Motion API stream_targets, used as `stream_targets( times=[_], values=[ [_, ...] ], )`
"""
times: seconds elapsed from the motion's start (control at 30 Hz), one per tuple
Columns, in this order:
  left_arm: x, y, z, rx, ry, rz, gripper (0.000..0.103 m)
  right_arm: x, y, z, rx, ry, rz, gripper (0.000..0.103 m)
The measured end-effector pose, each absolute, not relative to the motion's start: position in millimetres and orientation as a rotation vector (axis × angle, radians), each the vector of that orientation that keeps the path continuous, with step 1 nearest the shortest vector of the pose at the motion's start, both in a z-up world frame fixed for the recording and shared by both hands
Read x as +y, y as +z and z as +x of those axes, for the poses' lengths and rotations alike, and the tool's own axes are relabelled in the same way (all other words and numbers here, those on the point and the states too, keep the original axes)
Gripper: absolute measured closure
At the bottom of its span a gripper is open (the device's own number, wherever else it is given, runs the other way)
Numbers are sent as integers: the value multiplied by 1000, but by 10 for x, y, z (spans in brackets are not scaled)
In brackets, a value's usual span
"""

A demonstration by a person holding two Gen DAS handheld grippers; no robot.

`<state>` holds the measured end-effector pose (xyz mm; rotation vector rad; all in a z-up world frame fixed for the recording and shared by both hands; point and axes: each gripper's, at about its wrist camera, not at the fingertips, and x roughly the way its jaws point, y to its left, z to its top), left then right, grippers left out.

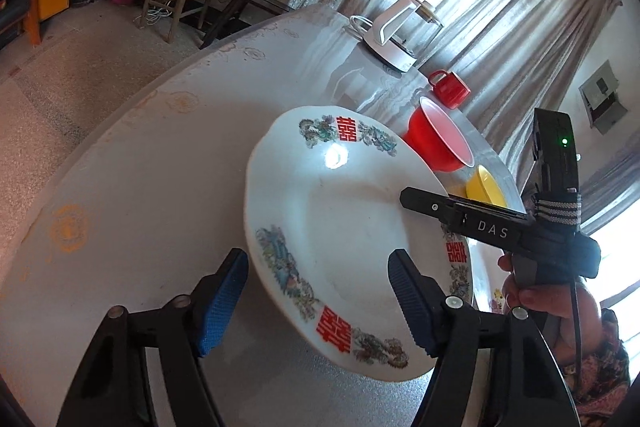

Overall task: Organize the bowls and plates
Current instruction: 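Grasp the plate rim with the right gripper and lift it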

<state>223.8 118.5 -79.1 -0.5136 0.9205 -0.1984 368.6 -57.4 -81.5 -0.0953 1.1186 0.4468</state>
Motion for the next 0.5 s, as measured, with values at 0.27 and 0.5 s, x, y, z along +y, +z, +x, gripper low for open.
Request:
stream_targets(
  times=[0.27, 0.5],
  values=[
    [1188, -830, 2264, 913, -241, -529, 45, -649, -834, 3725, 1116, 462, -15, 68],
    [1427, -916, 2230, 945, -217, -568, 88, -675, -858, 3670, 1133, 506, 53, 69]
  ],
)
